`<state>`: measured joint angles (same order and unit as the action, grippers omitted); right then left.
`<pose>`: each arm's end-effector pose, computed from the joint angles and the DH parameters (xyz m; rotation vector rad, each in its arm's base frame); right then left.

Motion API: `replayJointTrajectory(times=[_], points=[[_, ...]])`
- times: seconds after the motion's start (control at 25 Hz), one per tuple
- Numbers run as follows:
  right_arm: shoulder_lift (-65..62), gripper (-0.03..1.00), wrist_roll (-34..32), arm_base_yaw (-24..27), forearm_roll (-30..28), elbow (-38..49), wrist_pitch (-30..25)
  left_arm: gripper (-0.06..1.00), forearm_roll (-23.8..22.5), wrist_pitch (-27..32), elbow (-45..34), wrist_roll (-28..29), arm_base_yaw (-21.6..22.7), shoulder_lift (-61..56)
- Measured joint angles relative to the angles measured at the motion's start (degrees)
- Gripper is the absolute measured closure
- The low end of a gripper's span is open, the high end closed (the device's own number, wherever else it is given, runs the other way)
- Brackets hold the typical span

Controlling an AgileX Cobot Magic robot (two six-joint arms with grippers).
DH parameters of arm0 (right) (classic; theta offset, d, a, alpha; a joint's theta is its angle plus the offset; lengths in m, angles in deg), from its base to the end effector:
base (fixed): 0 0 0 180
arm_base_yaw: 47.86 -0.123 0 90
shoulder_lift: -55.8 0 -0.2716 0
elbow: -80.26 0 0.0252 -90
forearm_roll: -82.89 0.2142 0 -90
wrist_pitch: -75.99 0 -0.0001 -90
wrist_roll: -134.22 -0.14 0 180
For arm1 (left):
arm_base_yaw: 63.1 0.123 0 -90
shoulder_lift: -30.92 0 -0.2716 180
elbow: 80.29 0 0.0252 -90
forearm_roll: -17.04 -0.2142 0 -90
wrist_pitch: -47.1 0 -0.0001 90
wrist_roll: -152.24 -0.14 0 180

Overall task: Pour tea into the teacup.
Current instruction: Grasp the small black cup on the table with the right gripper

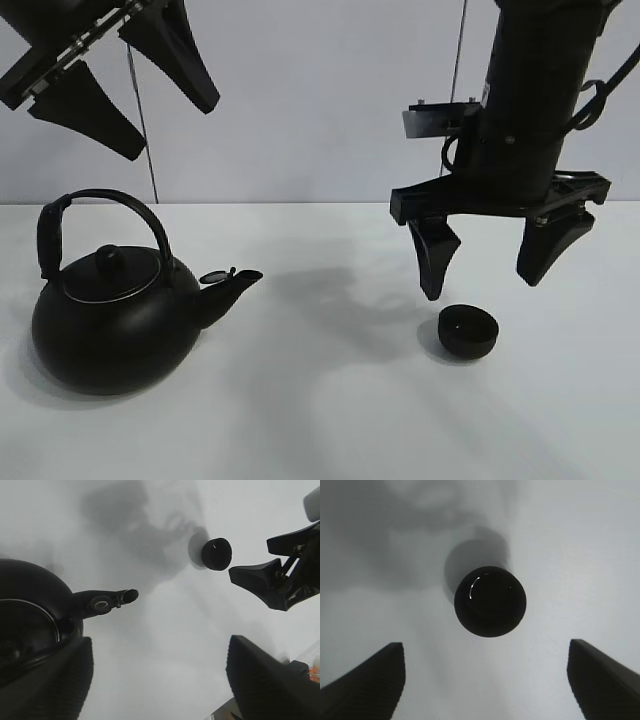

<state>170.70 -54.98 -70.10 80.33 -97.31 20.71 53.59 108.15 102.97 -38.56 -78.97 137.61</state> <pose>0.3113 0.1217 0.1546 -0.3759 2.9835 -0.0029 0.3024 -0.1619 0.2464 0.3127 2.7593 -0.8725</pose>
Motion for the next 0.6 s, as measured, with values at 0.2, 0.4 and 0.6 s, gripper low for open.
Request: replayJointTrajectory(times=[0.2, 0.4, 0.6], points=[[4.06, 0.36, -0.17, 0.00, 0.06, 0.00, 1.33, 0.41, 0.00, 0.00, 0.00, 0.00, 0.00, 0.00], [6.50, 0.36, -0.17, 0.00, 0.18, 0.00, 3.50, 0.41, 0.00, 0.00, 0.00, 0.00, 0.00, 0.00], [8.27, 0.36, -0.17, 0.00, 0.84, 0.00, 4.83, 0.41, 0.00, -0.06, 0.00, 0.00, 0.00, 0.00]])
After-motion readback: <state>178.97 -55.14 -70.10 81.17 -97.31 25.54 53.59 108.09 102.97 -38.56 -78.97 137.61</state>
